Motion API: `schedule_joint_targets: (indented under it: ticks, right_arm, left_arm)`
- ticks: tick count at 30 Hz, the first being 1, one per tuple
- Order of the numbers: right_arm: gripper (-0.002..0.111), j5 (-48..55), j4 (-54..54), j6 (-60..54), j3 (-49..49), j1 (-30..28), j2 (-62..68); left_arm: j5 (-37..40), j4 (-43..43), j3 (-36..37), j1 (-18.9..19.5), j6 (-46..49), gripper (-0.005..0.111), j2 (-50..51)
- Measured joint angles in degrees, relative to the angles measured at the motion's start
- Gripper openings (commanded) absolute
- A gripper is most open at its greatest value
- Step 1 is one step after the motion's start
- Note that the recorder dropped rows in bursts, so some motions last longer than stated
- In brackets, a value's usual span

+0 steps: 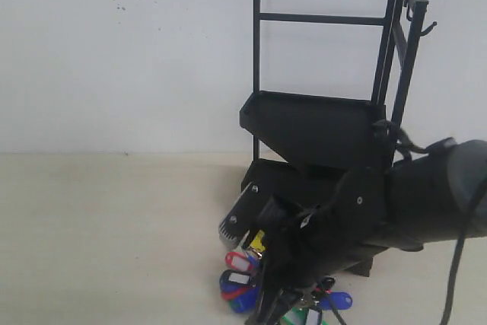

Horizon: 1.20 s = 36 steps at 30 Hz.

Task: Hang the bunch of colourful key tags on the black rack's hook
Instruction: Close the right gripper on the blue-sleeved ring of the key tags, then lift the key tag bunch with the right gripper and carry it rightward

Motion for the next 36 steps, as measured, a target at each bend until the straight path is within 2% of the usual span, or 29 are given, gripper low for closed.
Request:
schedule_joint_targets:
  ticks: [6,15,20,24,28,32,36]
  right_arm:
    - [0.000,5.5,0.2,2.1,0.0,0.0,-7.3]
    - [0.000,7.1,1.3,6.4,0.0,0.0,-21.8]
    - [0.000,18.8,1.4,6.0,-1.2,2.8,-25.7]
    - [0.000,16.3,-4.8,19.3,-1.6,2.1,-28.3]
    - [0.000,19.3,-5.1,16.9,-3.4,3.3,-29.7]
    - [0.000,18.3,-8.3,23.9,-3.7,3.8,-30.1]
    - [0.000,19.8,-10.7,20.2,-3.9,5.3,-30.1]
  left_arm:
    - [0.0,0.0,0.0,0.0,0.0,0.004,0.0]
    - [0.0,0.0,0.0,0.0,0.0,0.004,0.0]
    - [0.0,0.0,0.0,0.0,0.0,0.004,0.0]
    - [0.0,0.0,0.0,0.0,0.0,0.004,0.0]
    - [0.0,0.0,0.0,0.0,0.0,0.004,0.0]
    - [0.0,0.0,0.0,0.0,0.0,0.004,0.0]
    - [0.0,0.0,0.0,0.0,0.0,0.004,0.0]
